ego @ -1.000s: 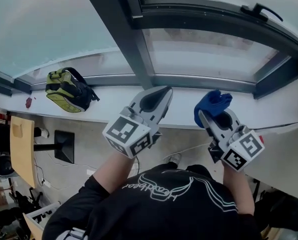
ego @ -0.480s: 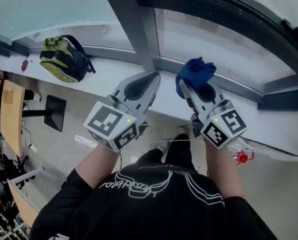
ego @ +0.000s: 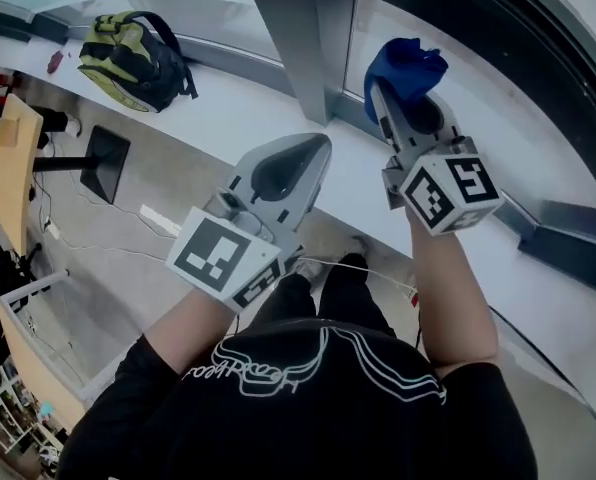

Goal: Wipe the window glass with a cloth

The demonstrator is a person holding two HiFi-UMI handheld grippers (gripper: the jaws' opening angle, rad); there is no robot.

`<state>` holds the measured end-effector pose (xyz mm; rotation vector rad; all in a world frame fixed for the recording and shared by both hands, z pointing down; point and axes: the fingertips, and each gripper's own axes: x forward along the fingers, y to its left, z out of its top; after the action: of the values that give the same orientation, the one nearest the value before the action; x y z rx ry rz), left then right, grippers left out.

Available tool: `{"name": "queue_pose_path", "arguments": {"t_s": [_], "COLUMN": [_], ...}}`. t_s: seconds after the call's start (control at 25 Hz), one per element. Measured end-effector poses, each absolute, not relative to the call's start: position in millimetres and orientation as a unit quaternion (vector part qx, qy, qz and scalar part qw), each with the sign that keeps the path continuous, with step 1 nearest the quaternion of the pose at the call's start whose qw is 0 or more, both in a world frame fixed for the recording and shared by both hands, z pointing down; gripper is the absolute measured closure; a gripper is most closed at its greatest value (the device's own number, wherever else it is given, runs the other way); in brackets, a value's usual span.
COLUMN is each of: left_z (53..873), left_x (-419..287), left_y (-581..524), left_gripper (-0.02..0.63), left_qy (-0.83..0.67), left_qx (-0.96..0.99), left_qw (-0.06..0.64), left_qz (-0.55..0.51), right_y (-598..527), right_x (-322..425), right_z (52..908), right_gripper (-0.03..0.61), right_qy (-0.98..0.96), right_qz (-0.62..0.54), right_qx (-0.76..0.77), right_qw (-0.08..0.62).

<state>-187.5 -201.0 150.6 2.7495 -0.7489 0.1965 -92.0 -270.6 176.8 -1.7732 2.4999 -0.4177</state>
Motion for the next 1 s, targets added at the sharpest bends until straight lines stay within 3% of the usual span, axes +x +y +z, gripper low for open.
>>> {"name": "queue_pose_path", "arguments": {"t_s": [0.4, 1.0], "left_z": [196.5, 206.2], "left_x": [-219.8, -245.5], "left_y": [-220.8, -214.9], "left_gripper": [0.61, 0.611], "left_qy": [-0.325, -0.361], "left_qx": [0.921, 0.908], "left_qw": [0.198, 0.199], "left_qz": [0.078, 0.07], "right_y": [-353.4, -375.9], "right_x": [-97.9, -96.6], "right_z": [178.4, 178.6], "right_gripper": [0.485, 0.485], "right_qy": [0.79, 0.757], "right_qz": [-0.062, -0.012], "right_qx": [-0.61, -0.653], "right_qw": [-0.005, -0.015]}}
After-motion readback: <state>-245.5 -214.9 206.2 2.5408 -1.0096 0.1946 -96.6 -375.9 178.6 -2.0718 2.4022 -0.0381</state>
